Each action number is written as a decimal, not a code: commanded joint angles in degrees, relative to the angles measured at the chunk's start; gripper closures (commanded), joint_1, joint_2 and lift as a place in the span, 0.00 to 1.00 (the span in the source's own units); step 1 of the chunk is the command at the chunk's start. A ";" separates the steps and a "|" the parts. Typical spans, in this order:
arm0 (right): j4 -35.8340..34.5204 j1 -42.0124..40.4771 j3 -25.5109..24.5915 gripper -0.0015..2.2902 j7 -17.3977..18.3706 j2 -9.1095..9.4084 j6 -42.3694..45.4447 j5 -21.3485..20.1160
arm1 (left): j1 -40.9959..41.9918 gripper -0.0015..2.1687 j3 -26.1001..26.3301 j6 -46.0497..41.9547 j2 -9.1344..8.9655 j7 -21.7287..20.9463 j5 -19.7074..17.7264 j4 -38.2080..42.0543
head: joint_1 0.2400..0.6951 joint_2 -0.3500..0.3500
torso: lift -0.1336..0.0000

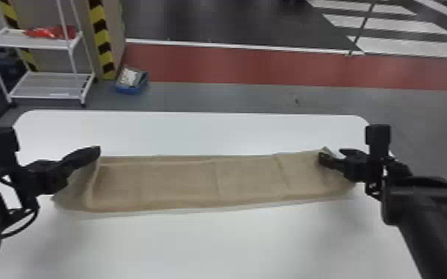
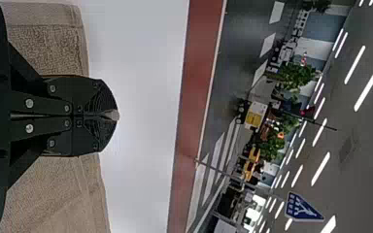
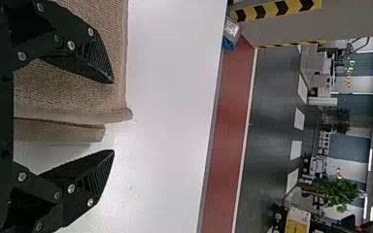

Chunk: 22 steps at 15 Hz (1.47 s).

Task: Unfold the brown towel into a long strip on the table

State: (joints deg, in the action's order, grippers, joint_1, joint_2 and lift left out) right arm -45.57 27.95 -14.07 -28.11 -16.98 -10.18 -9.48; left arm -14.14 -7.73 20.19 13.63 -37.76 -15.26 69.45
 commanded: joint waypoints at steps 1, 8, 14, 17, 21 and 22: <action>-0.04 0.88 0.27 0.13 0.07 0.02 -0.15 -0.54 | -0.28 0.79 0.00 -0.01 0.08 -0.39 0.06 -0.36 | 1.00 0.30 | 0.13; 1.45 2.64 1.24 0.21 0.60 0.02 -2.79 -2.04 | -1.68 0.79 1.84 -0.01 -0.01 -0.48 0.32 -1.33 | 1.00 0.30 | 0.13; 2.16 2.64 1.24 0.27 0.86 0.02 -1.73 -2.30 | -2.83 0.79 2.11 -0.54 0.08 -0.74 0.85 -2.65 | 1.00 0.29 | 0.13; 2.16 3.25 1.77 0.27 0.86 0.46 -1.73 -2.74 | -2.83 0.79 2.28 -0.54 -0.01 -0.83 1.02 -2.74 | 1.00 0.29 | 0.13; 2.77 3.34 1.94 0.37 0.86 0.46 -1.91 -3.09 | -2.83 0.79 3.16 -0.54 -0.01 -0.92 1.02 -2.82 | 1.00 0.29 | 0.13; 2.86 3.34 1.94 0.37 0.86 0.46 -1.91 -3.01 | -2.83 0.79 3.07 -0.54 0.08 -1.09 1.11 -2.82 | 1.00 0.29 | 0.13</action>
State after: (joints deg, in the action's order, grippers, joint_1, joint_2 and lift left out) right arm -42.90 31.27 -12.13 -27.24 -16.52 -12.04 -12.51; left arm -16.96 -4.66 19.65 13.63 -38.74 -14.19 66.63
